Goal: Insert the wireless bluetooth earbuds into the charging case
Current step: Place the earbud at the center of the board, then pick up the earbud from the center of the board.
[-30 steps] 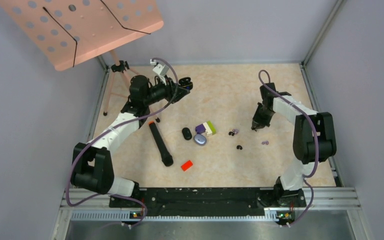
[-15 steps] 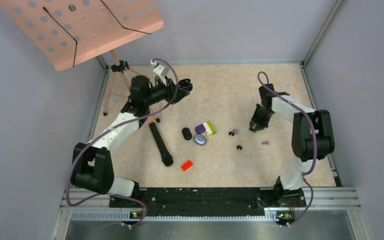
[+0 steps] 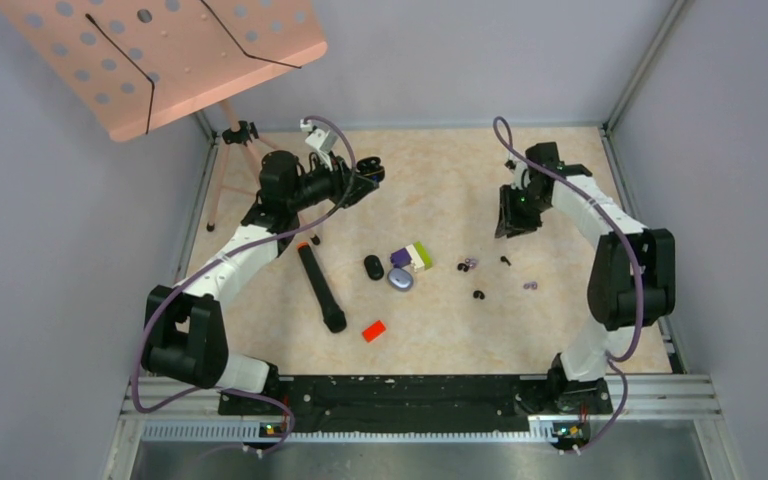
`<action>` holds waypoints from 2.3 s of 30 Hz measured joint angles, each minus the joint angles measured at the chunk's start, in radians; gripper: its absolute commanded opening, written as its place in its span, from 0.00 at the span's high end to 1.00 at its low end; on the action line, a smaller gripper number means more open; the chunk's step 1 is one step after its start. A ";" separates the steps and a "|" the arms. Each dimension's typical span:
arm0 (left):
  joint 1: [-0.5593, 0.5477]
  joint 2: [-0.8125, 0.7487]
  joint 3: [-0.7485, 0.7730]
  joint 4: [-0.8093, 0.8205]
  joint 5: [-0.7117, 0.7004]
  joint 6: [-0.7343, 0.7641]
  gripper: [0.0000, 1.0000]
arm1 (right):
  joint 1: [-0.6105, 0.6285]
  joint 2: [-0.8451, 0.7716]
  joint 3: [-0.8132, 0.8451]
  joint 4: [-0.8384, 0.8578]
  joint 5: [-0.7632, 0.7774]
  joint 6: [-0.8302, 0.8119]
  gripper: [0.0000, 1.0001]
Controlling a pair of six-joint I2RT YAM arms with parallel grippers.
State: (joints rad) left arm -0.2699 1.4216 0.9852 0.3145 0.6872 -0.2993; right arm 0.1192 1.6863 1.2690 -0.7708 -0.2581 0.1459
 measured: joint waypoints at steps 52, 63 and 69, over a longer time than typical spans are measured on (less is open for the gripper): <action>0.021 -0.037 -0.041 0.037 -0.024 -0.016 1.00 | 0.130 0.288 0.119 -0.173 0.224 -0.388 0.82; 0.024 -0.035 -0.041 0.047 -0.003 -0.022 1.00 | 0.130 0.266 0.121 -0.192 0.155 -0.390 1.00; 0.004 0.011 -0.031 0.104 0.068 -0.040 1.00 | 0.127 0.021 0.187 -0.142 -0.127 -0.420 1.00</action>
State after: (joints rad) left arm -0.2661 1.4326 0.9543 0.4187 0.7547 -0.3393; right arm 0.2459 1.7073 1.4559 -0.9131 -0.3851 -0.2737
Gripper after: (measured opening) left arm 0.318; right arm 0.165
